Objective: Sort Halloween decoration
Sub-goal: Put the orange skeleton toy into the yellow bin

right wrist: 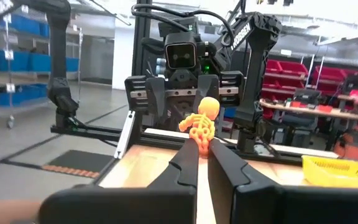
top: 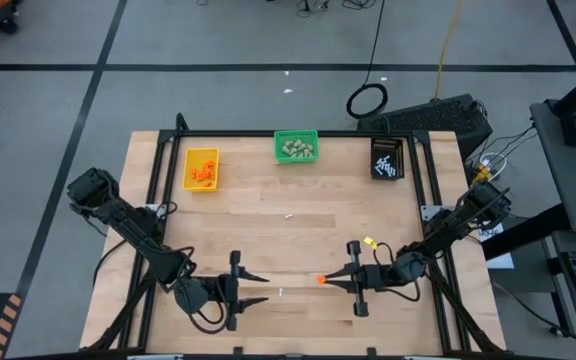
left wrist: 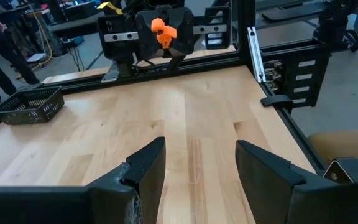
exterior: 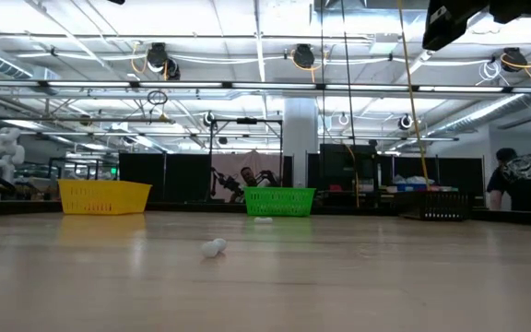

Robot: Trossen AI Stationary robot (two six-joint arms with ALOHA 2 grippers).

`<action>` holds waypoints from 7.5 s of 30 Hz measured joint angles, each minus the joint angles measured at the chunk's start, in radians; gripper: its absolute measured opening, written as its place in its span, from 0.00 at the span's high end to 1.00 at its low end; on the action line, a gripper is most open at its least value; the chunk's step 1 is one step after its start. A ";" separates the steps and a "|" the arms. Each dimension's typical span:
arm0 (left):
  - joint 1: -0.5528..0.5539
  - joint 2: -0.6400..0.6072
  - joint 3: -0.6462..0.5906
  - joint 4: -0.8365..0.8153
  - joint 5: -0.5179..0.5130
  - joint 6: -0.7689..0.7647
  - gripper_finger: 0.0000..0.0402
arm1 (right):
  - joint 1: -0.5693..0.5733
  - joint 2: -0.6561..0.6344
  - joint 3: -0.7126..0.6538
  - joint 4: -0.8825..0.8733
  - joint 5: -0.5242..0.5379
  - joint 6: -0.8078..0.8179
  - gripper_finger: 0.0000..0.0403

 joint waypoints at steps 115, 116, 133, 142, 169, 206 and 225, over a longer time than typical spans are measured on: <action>0.003 0.000 0.000 0.014 0.001 0.003 0.52 | 0.000 -0.005 0.001 -0.076 -0.016 0.049 1.00; 0.003 0.000 0.000 0.023 0.001 0.004 0.52 | -0.001 -0.005 0.001 -0.084 0.006 0.048 1.00; 0.089 0.025 -0.001 0.137 0.000 -0.218 0.52 | -0.045 -0.005 0.113 -0.270 0.030 -0.087 1.00; 0.107 0.061 -0.001 0.271 -0.001 -0.364 0.52 | -0.044 -0.005 0.345 -0.700 0.208 -0.126 1.00; 0.249 0.061 0.062 0.248 0.036 -0.576 0.52 | -0.059 -0.005 0.417 -0.792 0.404 -0.184 1.00; 0.309 0.074 0.068 0.167 0.057 -0.603 0.52 | -0.110 -0.005 0.415 -0.834 0.448 -0.172 1.00; 0.310 0.074 0.068 0.163 0.079 -0.574 0.87 | -0.117 -0.005 0.415 -0.840 0.451 -0.149 1.00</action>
